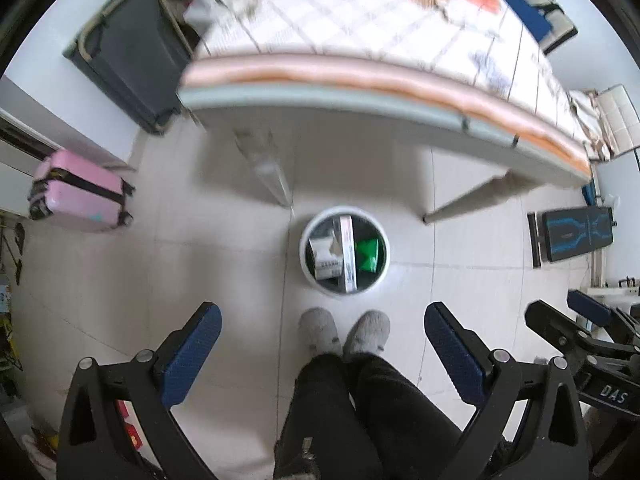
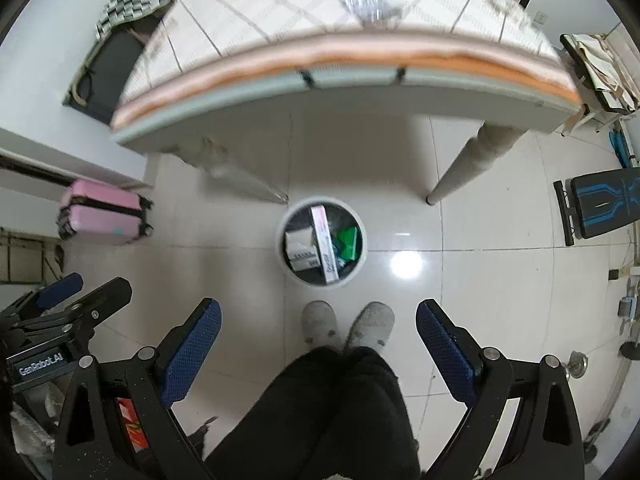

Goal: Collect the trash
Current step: 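Raise both tools back toward the table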

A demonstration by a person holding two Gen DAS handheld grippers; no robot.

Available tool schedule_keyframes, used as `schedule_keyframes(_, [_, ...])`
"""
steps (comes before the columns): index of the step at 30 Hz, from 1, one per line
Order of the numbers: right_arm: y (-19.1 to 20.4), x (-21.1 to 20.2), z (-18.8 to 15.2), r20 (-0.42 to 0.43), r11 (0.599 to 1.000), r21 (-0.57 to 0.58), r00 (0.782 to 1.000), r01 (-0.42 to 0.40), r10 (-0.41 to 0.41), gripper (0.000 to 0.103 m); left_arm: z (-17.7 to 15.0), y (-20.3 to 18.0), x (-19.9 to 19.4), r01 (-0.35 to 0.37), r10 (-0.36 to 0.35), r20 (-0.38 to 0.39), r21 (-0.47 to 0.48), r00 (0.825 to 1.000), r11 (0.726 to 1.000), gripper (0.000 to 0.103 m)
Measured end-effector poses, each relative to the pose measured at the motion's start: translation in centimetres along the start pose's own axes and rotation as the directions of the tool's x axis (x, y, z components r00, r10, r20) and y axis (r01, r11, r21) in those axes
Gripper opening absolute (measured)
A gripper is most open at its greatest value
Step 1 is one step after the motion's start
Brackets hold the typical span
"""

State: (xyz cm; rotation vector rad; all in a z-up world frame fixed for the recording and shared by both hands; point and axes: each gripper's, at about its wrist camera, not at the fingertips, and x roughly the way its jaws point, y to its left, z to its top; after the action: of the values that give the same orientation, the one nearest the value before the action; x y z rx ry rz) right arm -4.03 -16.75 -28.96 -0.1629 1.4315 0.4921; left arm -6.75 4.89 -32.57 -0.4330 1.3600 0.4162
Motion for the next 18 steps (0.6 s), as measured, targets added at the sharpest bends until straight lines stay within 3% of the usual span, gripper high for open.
schedule_keyframes(4, [0.6, -4.4, 2.1, 0.051, 0.999, 0.020, 0.998, -0.035, 0.033, 0.099, 2.5, -0.4, -3.6, -0.003, 0.004, 0.099, -0.003, 0.995, 1.000, 0.103])
schedule_keyframes(11, [-2.7, -9.1, 10.7, 0.145, 0.993, 0.111, 0.989, -0.033, 0.016, 0.099, 10.0, -2.2, -5.9, -0.067, 0.073, 0.228, -0.032, 0.971, 0.997, 0.103])
schedule_keyframes(14, [-4.2, -9.2, 15.3, 0.150, 0.996, 0.094, 0.989, -0.003, -0.012, 0.099, 14.4, -3.8, -5.0, -0.108, 0.115, 0.235, -0.045, 0.965, 0.993, 0.103])
schedule_keyframes(18, [-7.2, -7.8, 23.9, 0.136, 0.997, 0.050, 0.989, 0.059, -0.065, 0.099, 19.9, -6.5, -2.5, -0.152, 0.165, 0.192, -0.083, 0.967, 0.985, 0.103])
